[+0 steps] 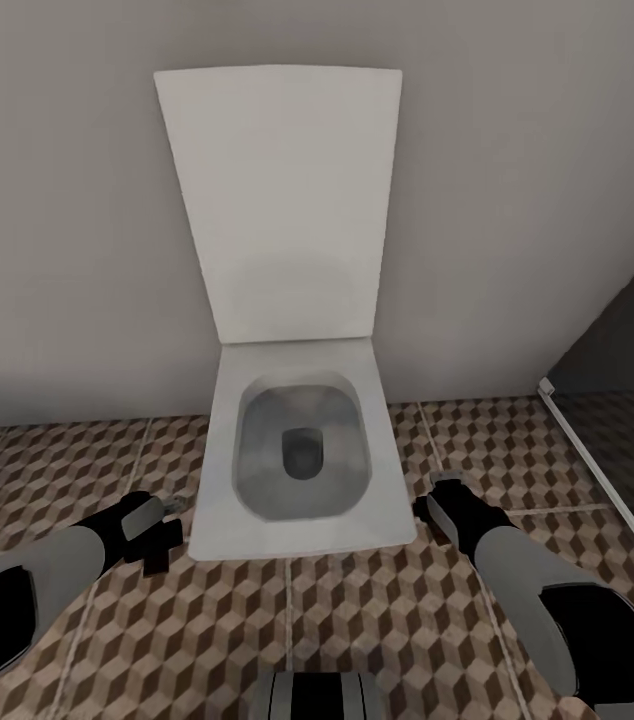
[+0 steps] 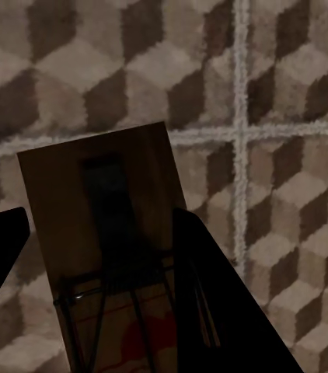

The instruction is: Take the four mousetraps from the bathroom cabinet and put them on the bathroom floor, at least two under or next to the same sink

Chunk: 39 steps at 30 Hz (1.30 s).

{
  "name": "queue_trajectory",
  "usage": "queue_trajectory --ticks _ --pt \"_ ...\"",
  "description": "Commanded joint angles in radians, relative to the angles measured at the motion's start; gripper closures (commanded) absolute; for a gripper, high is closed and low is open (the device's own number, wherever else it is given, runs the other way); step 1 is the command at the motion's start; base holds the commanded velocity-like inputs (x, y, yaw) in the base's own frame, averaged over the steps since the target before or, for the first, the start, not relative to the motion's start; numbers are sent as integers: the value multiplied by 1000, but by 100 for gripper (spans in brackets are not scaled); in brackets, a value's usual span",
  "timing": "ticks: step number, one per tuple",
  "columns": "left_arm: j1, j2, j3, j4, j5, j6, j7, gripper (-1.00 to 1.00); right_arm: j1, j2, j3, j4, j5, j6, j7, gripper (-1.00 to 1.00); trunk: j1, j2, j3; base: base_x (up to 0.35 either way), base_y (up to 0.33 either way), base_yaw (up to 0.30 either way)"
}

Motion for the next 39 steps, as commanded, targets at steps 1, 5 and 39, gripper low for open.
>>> queue_trajectory --ticks 1,5,39 --pt "-1 1 -5 -4 8 1 8 100 0 -1 8 -2 0 7 -3 100 0 0 -1 0 0 26" --pt "-1 1 -5 -4 8 1 8 100 0 -1 8 -2 0 7 -3 100 0 0 -1 0 0 10" --pt "-1 10 -5 -4 8 0 4 100 0 -1 8 -1 0 7 -3 100 0 0 -1 4 -4 0"
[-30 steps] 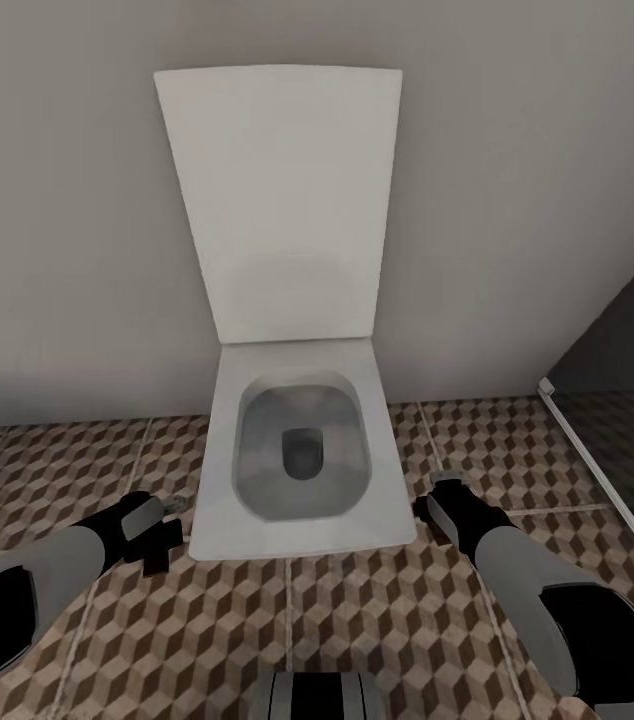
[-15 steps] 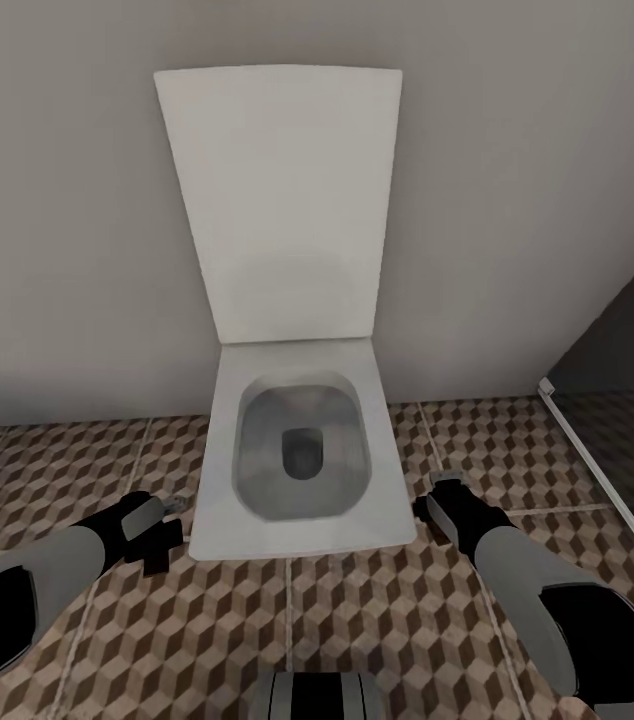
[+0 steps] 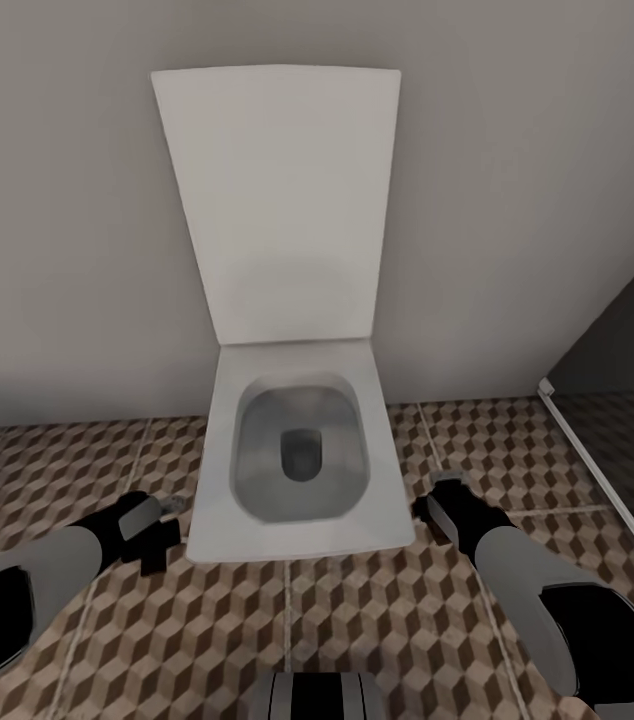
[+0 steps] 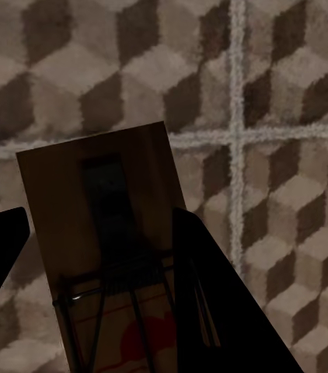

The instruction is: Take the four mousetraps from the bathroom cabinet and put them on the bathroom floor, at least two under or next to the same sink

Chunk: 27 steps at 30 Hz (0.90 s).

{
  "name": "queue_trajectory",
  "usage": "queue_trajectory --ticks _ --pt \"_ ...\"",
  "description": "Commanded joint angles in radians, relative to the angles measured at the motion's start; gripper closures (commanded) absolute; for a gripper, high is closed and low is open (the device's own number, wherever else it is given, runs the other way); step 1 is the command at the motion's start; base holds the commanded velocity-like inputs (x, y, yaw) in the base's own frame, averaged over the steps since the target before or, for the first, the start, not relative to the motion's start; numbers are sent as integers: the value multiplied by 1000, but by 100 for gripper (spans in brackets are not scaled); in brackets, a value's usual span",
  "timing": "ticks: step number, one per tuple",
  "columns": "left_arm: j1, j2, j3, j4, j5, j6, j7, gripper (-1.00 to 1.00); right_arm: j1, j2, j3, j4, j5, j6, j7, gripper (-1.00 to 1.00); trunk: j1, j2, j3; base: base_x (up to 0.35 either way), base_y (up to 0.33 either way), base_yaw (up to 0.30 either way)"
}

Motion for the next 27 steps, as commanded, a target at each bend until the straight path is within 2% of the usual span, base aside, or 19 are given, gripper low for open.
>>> queue_trajectory --ticks 1,12,27 --pt "-1 4 -4 -4 9 1 8 100 0 0 8 -2 0 7 -3 100 0 0 -1 73 -69 0" --pt "-1 14 32 -4 9 1 8 100 0 -1 8 -1 0 7 -3 100 0 0 -1 15 -14 0" --pt "-1 14 35 -6 9 0 -1 100 0 1 10 0 0 7 -3 100 0 0 -1 41 -37 0"
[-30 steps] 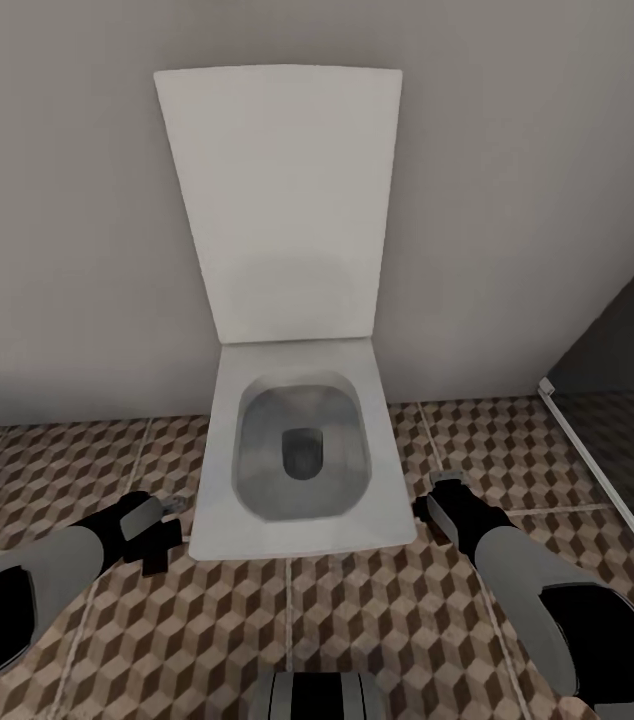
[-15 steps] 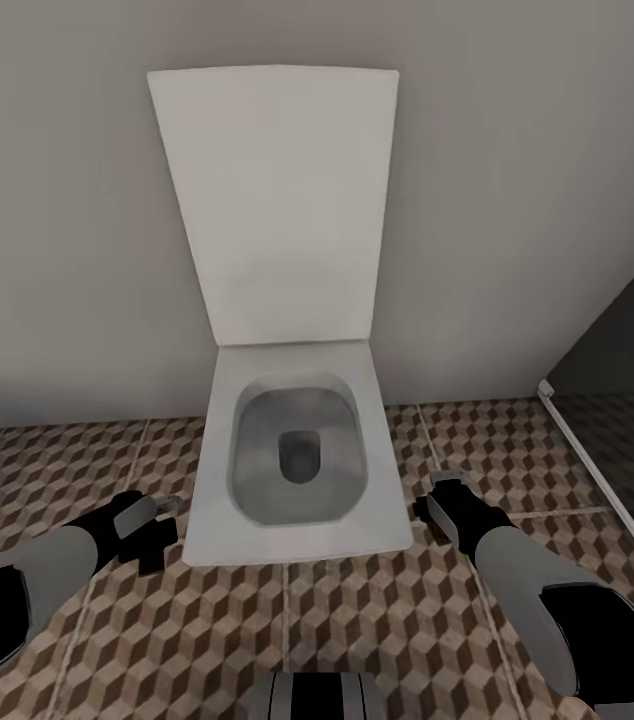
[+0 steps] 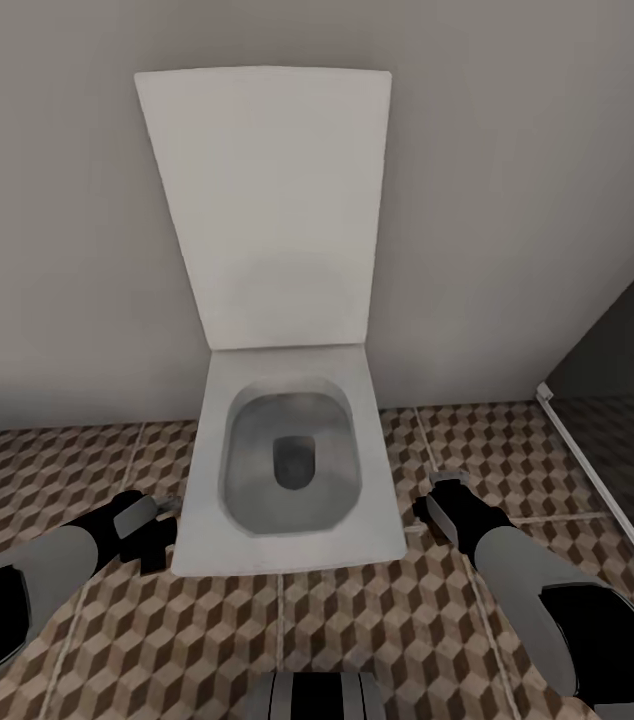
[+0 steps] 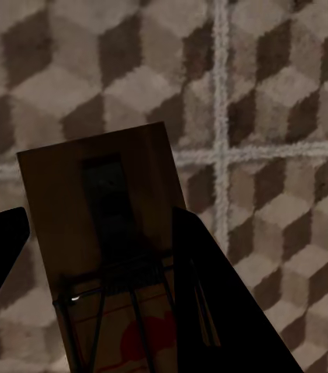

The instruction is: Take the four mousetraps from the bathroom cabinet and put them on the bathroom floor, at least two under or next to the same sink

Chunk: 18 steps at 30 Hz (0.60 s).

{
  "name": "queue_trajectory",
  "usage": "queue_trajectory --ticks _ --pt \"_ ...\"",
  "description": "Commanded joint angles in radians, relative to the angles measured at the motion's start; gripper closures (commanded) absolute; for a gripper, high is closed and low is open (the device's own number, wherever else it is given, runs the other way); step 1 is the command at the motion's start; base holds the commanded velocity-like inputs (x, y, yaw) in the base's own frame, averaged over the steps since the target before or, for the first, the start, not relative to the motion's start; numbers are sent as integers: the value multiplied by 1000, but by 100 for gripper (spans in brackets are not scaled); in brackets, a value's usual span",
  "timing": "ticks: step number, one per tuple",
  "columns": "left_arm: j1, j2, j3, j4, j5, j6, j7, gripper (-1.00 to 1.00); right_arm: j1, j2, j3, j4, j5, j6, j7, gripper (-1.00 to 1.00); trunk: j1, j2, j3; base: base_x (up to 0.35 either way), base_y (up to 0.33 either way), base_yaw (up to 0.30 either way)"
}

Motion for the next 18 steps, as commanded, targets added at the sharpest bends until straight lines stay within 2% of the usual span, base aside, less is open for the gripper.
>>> queue_trajectory --ticks 1,15,18 --pt "-1 1 -5 -4 9 1 8 100 0 0 8 -1 0 7 -3 100 0 0 -1 29 -26 0" --pt "-1 0 -4 -4 9 2 8 100 0 0 13 -1 0 7 -3 100 0 0 -1 5 -4 0" --pt "-1 0 -4 -4 9 2 8 100 0 0 13 -1 0 7 -3 100 1 -1 -12 0 0 0"
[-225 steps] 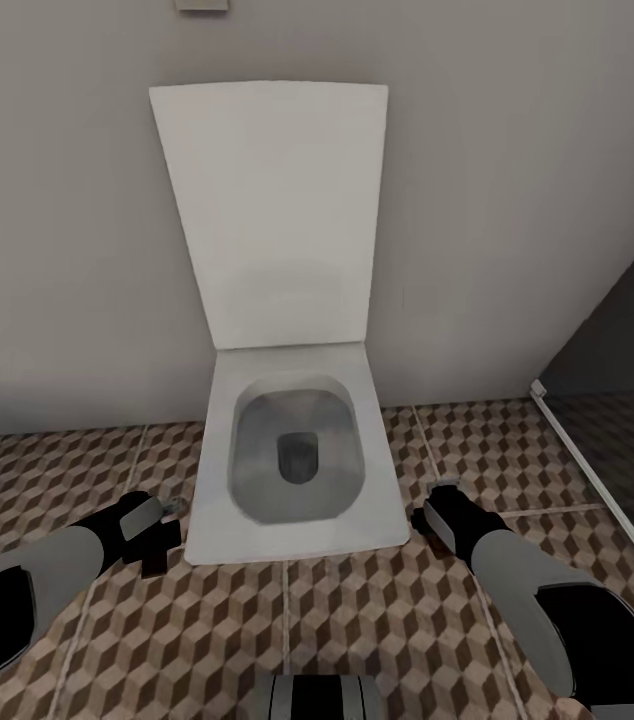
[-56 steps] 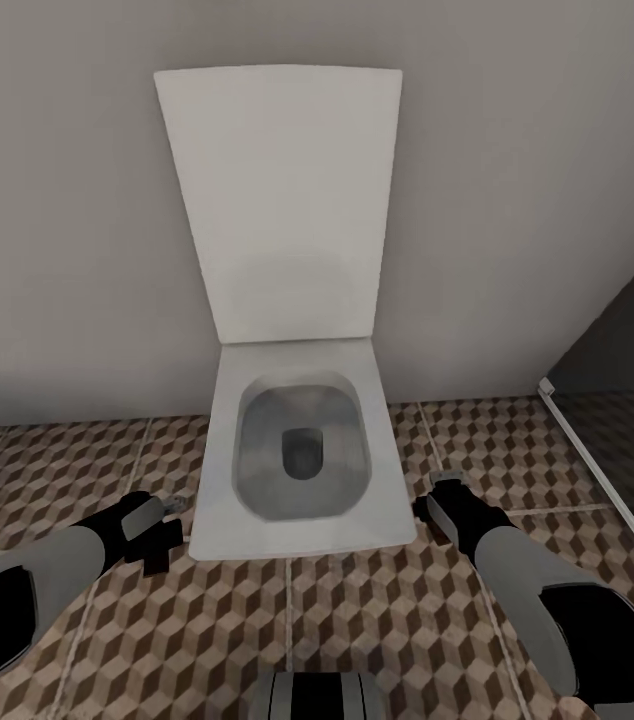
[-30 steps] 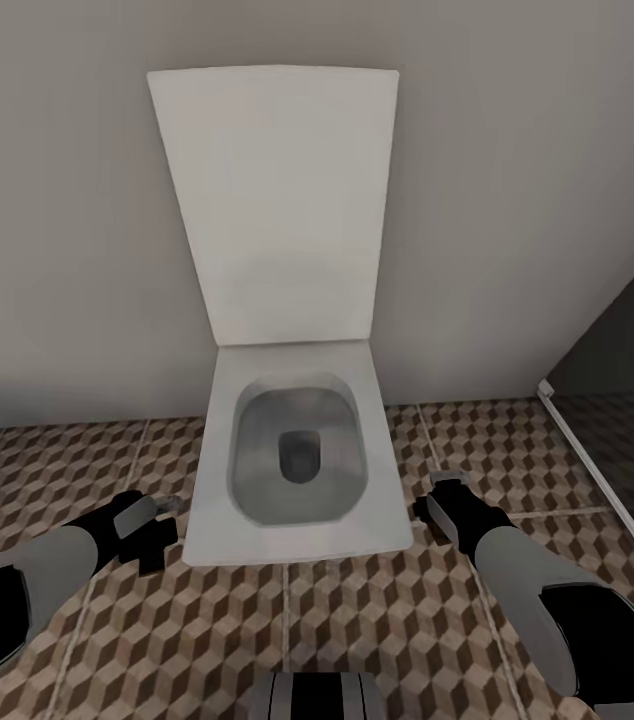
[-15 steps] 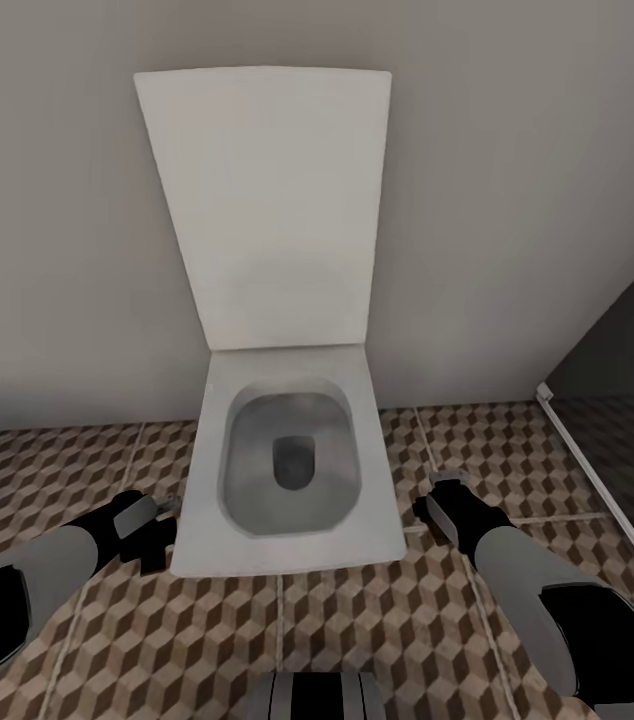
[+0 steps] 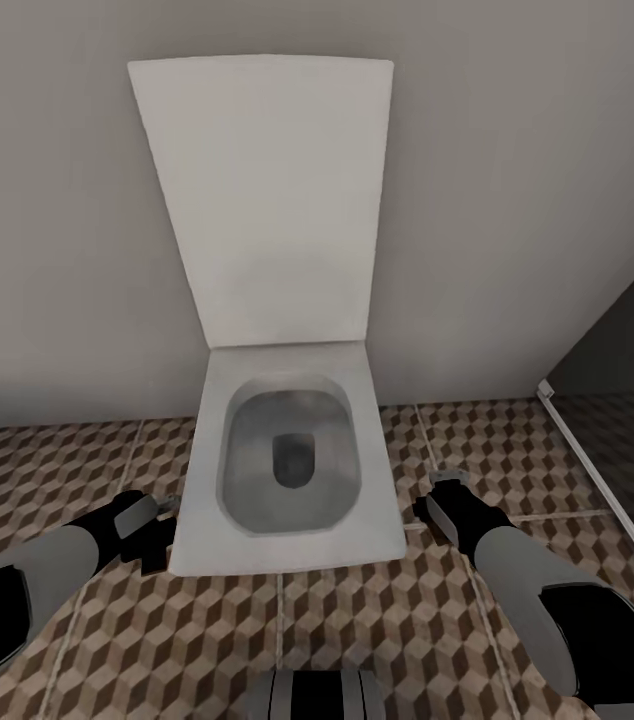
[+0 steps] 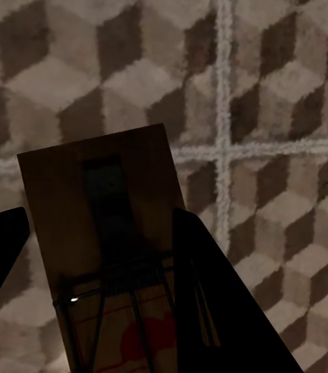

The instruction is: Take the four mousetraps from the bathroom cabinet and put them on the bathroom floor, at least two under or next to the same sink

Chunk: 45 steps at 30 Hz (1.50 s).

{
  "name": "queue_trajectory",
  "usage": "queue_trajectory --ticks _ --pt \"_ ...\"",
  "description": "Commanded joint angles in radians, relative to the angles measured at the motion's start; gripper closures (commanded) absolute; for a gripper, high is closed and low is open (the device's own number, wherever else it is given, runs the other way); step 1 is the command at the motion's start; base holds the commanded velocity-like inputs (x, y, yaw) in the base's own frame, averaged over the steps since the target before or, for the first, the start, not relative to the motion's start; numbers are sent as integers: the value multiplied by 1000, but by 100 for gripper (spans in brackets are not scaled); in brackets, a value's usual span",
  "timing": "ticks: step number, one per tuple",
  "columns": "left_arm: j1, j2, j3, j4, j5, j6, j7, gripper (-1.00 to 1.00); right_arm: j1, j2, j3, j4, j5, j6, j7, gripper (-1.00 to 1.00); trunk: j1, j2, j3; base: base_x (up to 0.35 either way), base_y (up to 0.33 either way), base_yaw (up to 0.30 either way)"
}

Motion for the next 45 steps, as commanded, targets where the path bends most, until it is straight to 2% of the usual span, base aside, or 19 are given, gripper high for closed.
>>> queue_trajectory --ticks 1,9,12,17,20,26,29,36,40,45 --pt "-1 1 -5 -4 8 1 8 100 0 0 8 -1 0 7 -3 100 0 0 -1 0 0 0" --pt "-1 1 -5 -4 8 1 8 100 0 0 8 -1 0 7 -3 100 0 0 -1 0 0 0" --pt "-1 1 -4 -4 8 2 8 100 0 0 8 -1 0 7 -3 100 1 -1 -12 0 0 0" --pt "-1 1 -5 -4 8 2 8 100 0 0 8 -1 0 6 -3 100 1 -1 -12 0 0 0" --pt "-1 1 -4 -4 8 1 8 100 0 0 9 -1 0 6 -3 100 2 -2 -24 0 0 0" --pt "-1 1 -5 -4 8 1 8 100 0 0 9 -1 0 6 -3 100 2 -2 -24 0 0 0" --pt "-1 1 -5 -4 8 1 8 100 0 0 9 -1 0 6 -3 100 4 -2 -36 0 0 0" --pt "-1 2 -4 -4 8 1 8 100 0 0 9 -1 0 6 -3 100 4 -2 -36 0 0 0" --pt "-1 1 -4 -4 8 1 8 100 0 0 9 -1 0 6 -3 100 6 -3 -51 0 0 0" --pt "-1 3 -5 -3 8 1 10 100 0 1 9 -1 0 -19 -3 100 6 -3 -51 0 0 0"
